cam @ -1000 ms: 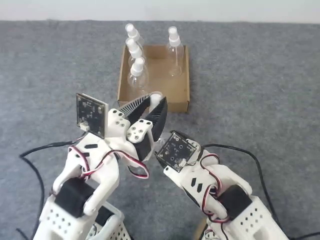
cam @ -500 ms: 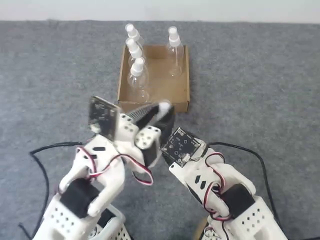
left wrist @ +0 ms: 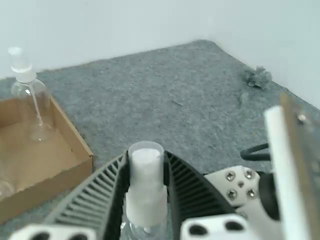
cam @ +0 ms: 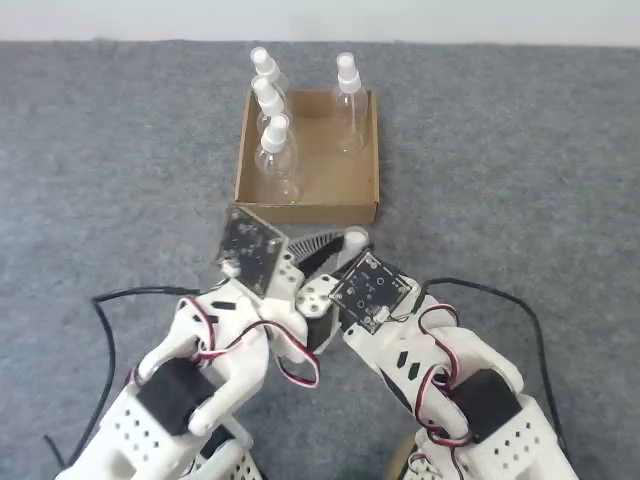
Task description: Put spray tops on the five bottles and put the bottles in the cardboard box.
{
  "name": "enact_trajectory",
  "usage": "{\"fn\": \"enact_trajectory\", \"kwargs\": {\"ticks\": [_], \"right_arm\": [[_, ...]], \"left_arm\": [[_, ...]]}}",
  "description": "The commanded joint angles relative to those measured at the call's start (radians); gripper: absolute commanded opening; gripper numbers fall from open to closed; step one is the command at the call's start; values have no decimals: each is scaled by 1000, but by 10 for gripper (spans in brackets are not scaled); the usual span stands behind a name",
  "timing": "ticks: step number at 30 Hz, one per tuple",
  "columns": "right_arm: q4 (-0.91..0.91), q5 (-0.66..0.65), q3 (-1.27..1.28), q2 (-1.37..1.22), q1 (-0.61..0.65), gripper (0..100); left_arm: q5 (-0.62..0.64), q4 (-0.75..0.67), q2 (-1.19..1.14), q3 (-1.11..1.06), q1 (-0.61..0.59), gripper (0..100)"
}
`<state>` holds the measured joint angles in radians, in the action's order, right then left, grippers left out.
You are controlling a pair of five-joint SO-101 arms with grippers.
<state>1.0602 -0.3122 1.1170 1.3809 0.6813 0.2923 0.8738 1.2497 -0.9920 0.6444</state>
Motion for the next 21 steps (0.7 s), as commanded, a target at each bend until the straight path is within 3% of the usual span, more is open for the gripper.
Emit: {"fn": "enact_trajectory", "kwargs": {"ticks": [1,11,18,21], "right_arm": [[8,-14,-89,-5,-16,46],[8,-14,-94,-5,-18,46],[-1,-6,-95,-5,-73,46],[5,-6,-95,-5,-73,46]], "left_arm": [[-38,5,9,4,20,14],[-63,12,8,-2,21,14],[-137,6,8,-45,129,17],[-140,6,8,-48,140,66]]}}
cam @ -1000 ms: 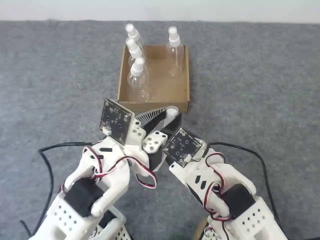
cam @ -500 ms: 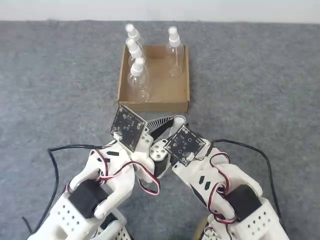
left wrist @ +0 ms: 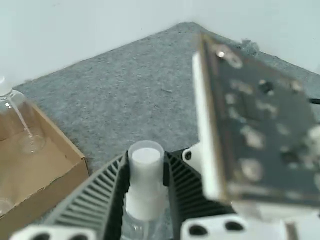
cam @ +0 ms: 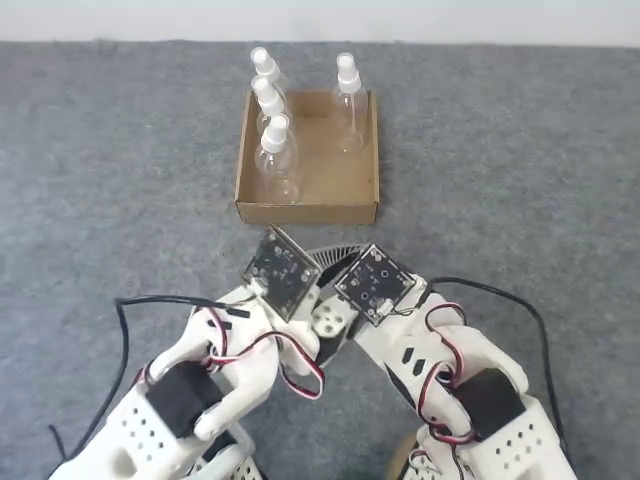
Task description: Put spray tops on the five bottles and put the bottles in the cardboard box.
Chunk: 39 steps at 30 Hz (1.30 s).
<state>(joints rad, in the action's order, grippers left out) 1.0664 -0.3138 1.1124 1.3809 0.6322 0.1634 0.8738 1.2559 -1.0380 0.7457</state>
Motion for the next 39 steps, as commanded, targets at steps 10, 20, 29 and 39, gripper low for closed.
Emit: {"fn": "enact_trajectory", "kwargs": {"ticks": [10,20,29,39], "right_arm": [[2,-3,-89,-5,-31,46],[2,-3,-83,-13,-67,46],[-1,-3,-60,-7,-97,46],[-8,-9,-34,-15,-91,46]], "left_arm": [[-11,11,3,1,37,150],[-17,15,3,24,0,152],[-11,71,3,67,0,239],[26,130,5,159,-103,243]]}}
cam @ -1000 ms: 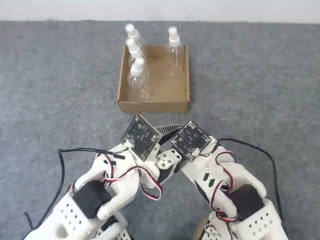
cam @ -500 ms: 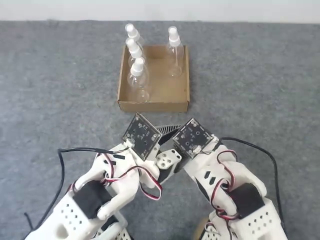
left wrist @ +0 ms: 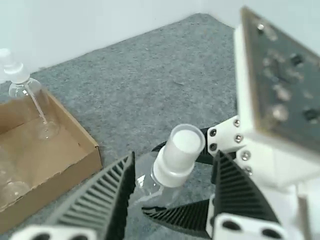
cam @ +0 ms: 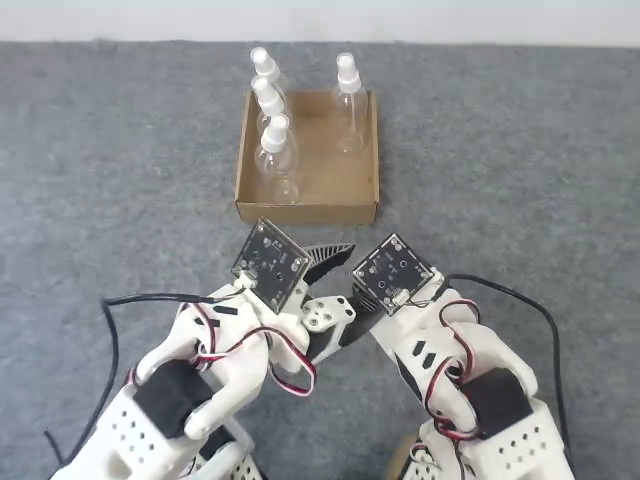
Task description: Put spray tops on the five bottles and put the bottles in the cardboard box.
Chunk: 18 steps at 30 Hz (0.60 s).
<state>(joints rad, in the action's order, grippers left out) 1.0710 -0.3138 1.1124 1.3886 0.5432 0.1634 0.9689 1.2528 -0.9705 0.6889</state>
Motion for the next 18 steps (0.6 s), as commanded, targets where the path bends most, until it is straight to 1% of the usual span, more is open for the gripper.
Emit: {"fn": "enact_trajectory", "kwargs": {"ticks": [1,4,18], "right_arm": [[-13,-9,-34,-24,-2,46],[-13,-9,-32,-24,-2,46],[-54,-11,5,-24,-2,46]], "left_arm": [[40,40,8,104,-69,243],[54,44,8,116,-110,243],[54,44,8,119,-114,242]]}}
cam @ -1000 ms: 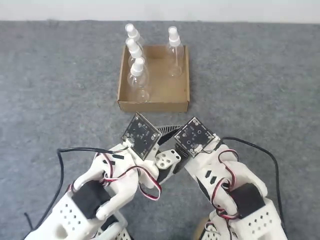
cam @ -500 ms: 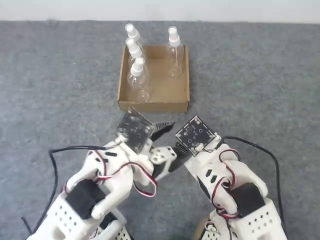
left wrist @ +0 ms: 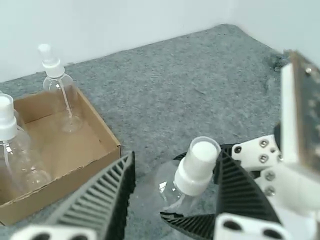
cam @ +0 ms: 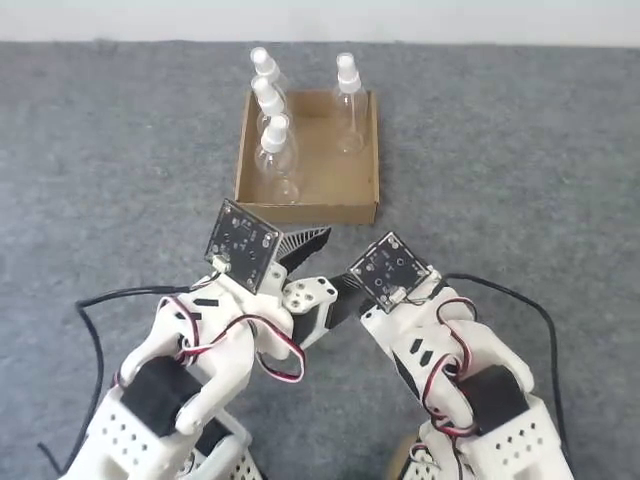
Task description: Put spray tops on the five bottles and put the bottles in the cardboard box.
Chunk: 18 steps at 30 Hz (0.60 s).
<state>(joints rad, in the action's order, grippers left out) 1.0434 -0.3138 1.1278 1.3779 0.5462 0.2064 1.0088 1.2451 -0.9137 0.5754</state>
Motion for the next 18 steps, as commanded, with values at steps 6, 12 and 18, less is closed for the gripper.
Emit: {"fn": "enact_trajectory", "kwargs": {"ticks": [6,12,18], "right_arm": [[-27,-11,-11,-13,-12,46],[-25,-5,-11,-13,-12,46],[-25,-5,-11,-8,-12,46]], "left_arm": [[3,26,72,88,0,242],[-54,60,307,77,-8,242],[-110,57,493,-12,-210,242]]}}
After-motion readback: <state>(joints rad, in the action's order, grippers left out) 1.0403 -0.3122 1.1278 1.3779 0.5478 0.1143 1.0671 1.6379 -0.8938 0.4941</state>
